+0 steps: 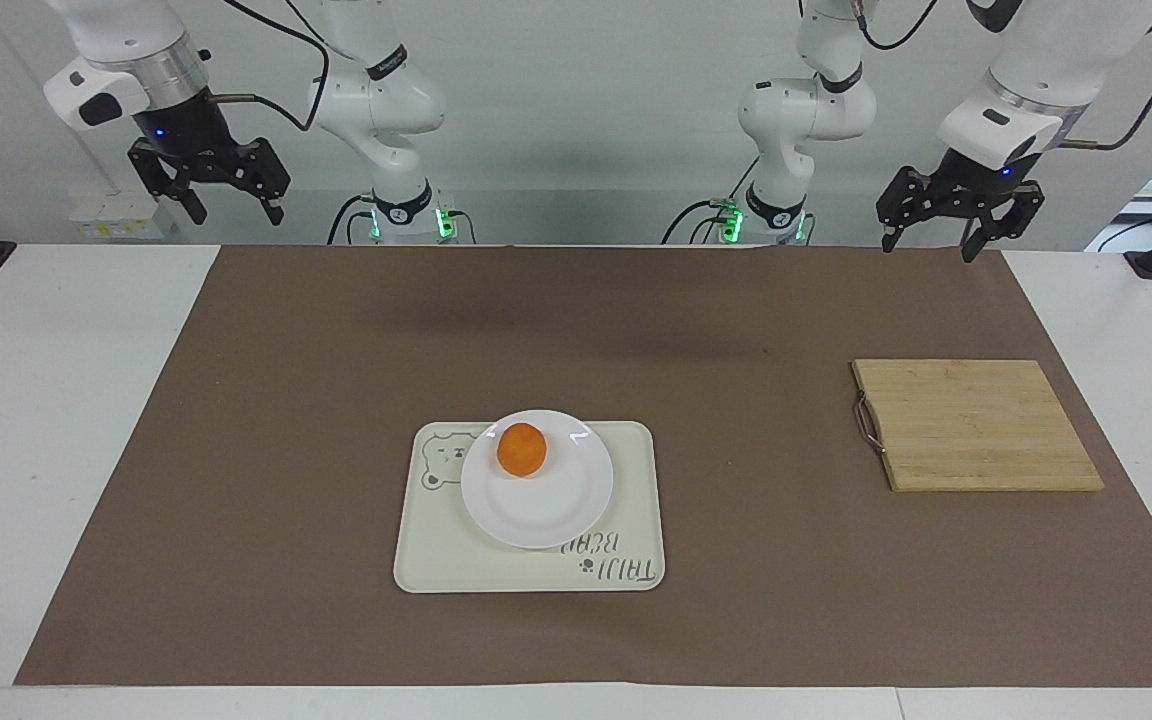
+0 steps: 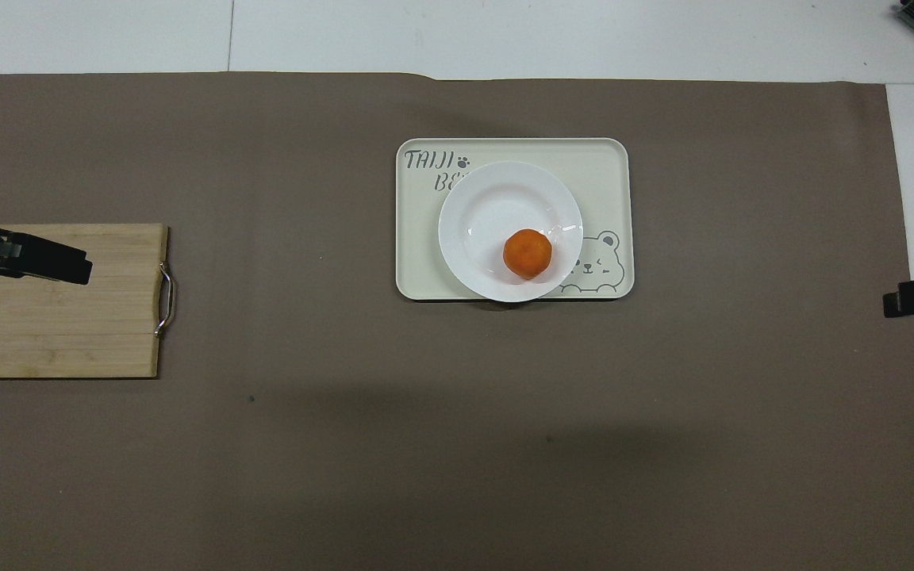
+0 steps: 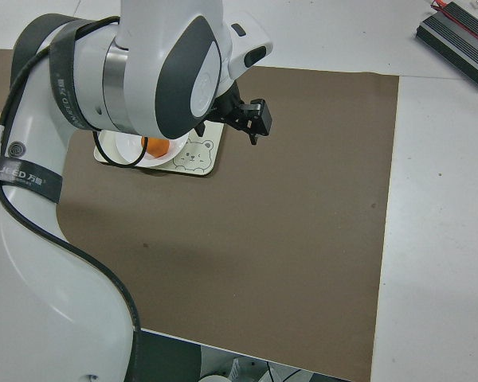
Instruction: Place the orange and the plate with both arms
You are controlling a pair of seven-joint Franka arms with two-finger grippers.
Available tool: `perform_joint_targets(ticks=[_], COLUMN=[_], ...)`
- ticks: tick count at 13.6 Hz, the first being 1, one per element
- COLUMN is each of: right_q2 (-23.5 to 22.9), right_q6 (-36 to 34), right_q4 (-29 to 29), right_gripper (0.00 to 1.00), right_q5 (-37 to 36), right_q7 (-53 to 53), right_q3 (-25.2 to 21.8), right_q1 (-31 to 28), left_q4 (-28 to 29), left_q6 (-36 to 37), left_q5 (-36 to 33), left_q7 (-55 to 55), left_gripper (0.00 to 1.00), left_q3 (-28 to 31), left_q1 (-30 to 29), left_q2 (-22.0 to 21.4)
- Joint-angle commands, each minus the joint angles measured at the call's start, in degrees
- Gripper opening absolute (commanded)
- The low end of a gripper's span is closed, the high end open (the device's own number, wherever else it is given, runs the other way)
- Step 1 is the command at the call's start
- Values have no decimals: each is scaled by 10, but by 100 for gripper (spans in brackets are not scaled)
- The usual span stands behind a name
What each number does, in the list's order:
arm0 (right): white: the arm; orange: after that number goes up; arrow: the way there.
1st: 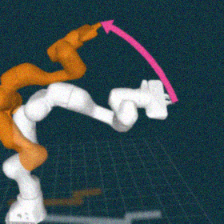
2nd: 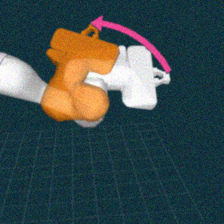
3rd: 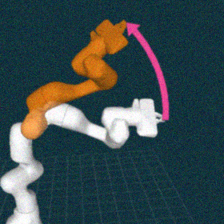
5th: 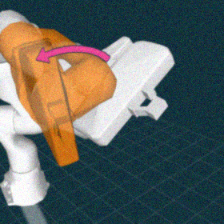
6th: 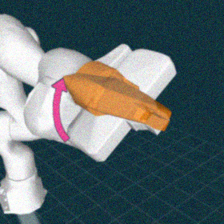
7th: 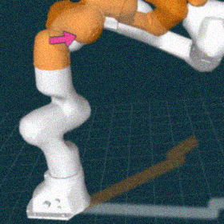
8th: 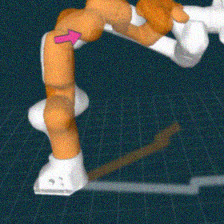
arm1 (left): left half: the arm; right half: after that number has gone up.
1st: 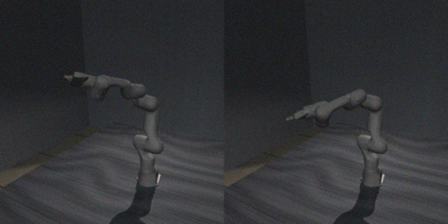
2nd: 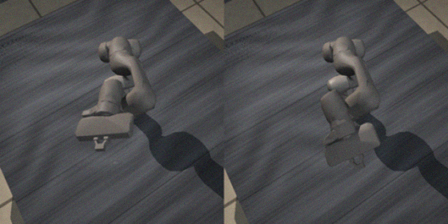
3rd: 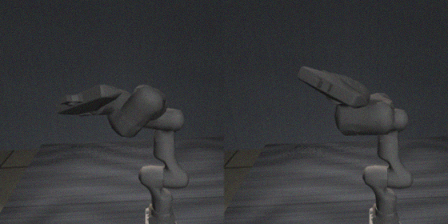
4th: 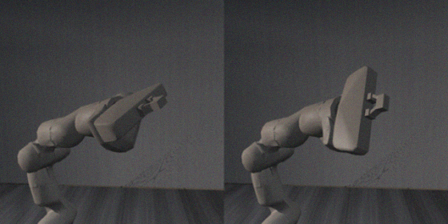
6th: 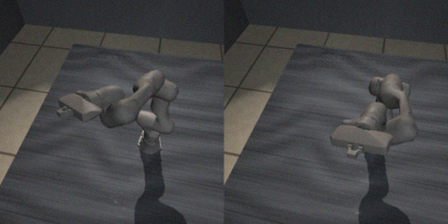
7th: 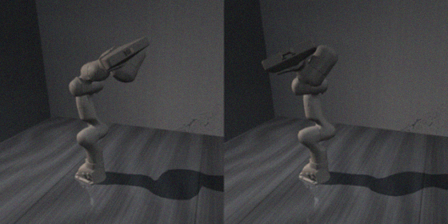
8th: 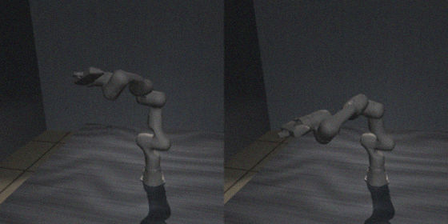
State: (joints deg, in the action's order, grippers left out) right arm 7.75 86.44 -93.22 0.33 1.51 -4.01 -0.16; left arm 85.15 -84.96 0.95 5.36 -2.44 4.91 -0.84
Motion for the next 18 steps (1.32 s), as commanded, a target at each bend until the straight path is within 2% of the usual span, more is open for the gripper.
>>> perform_joint_targets(ticks=[1, 5, 7, 18], right_q2=[12, 6, -26, -21], right_q6=[17, 13, 5, -14], right_q4=[-16, -9, 37, 35], right_gripper=[100, 100, 100, 100], right_q5=[-18, -16, -16, -16], right_q7=[9, 6, 6, 8], right_q3=[5, 9, 9, 8], right_q1=[0, 0, -1, -5], left_q4=[17, 17, 17, 16], left_q6=[1, 1, 1, 1], left_q5=[-9, -9, -9, -9], left_q7=[-3, -3, -3, -3], left_gripper=[100, 100, 100, 100], left_q3=[-5, -5, -5, -5], left_q1=[-6, -6, -6, -6], left_q2=[-14, -14, -14, -14])
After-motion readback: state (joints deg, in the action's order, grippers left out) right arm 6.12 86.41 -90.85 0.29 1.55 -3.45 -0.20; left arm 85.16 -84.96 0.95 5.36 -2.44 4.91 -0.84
